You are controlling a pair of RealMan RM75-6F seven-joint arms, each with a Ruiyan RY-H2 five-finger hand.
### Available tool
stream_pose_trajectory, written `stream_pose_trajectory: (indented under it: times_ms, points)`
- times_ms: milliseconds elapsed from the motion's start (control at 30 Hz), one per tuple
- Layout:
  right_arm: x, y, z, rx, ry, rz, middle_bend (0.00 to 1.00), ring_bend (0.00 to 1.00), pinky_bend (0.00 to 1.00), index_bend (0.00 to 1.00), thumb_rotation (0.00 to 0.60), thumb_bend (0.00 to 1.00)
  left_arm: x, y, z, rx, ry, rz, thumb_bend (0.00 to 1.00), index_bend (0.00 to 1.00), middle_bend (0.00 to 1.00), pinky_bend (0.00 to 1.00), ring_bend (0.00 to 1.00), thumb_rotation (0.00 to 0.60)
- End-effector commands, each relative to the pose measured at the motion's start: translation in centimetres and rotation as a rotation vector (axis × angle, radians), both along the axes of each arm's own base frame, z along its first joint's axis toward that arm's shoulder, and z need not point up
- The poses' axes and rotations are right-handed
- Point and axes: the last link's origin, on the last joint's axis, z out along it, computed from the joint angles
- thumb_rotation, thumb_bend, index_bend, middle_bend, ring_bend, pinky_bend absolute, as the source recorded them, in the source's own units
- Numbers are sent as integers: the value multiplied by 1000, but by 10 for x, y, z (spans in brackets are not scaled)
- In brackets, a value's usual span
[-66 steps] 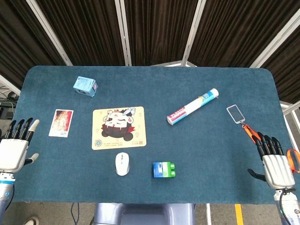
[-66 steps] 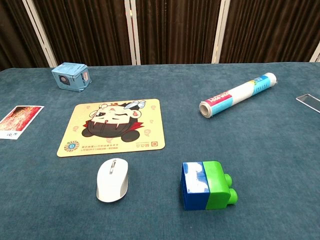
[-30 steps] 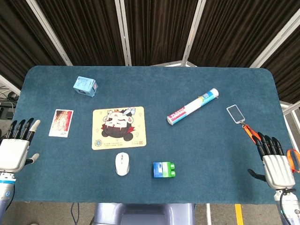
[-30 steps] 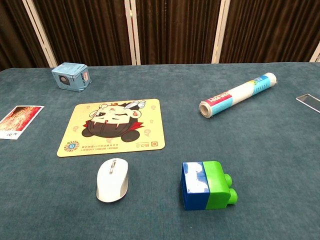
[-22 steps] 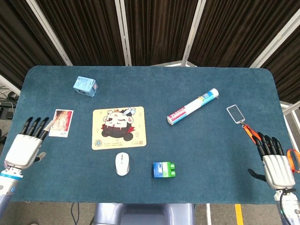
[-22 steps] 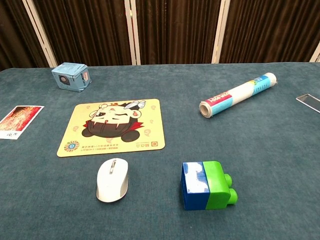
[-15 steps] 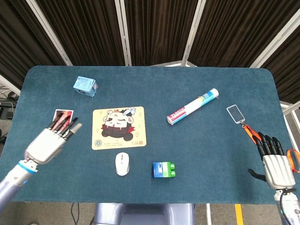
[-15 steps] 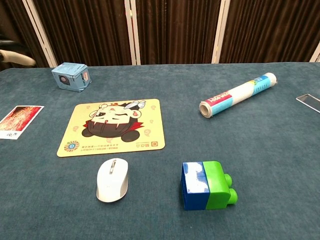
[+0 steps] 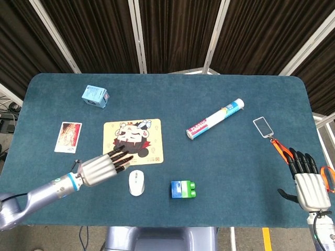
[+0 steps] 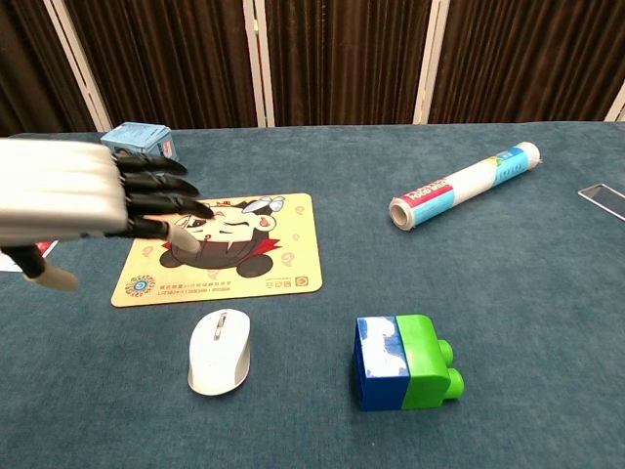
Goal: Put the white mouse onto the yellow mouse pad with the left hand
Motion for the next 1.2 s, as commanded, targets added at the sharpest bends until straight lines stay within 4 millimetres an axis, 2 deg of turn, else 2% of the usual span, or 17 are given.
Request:
stream_pose_trajectory:
  times_ms: [33, 400, 933, 1067, 1200]
  points:
    - [0, 0, 0, 0, -1, -1, 0, 0, 0, 0, 600, 89, 14, -1, -20, -54, 31, -52, 99, 171, 0, 0, 0, 600]
    - [0, 0, 1, 4, -6, -1, 0, 0, 0, 0, 600, 88, 34, -2, -58, -117, 62, -86, 99, 177, 0, 0, 0, 600]
    - [-1, 0, 1, 6, -8, -1, 0, 0, 0, 0, 600, 87, 43, -5, -94, -163, 94, -59, 104, 200, 0, 0, 0, 600]
    - [-1, 0, 1, 7, -10, -1, 0, 0, 0, 0, 600, 88, 42, -5, -100, -168, 109, -60, 136, 231, 0, 0, 0, 600]
    - [-1, 0, 1, 8, -11, -1, 0, 0, 0, 0, 600, 88, 42, -6, -104, -167, 109, -53, 226, 299, 0, 0, 0, 600]
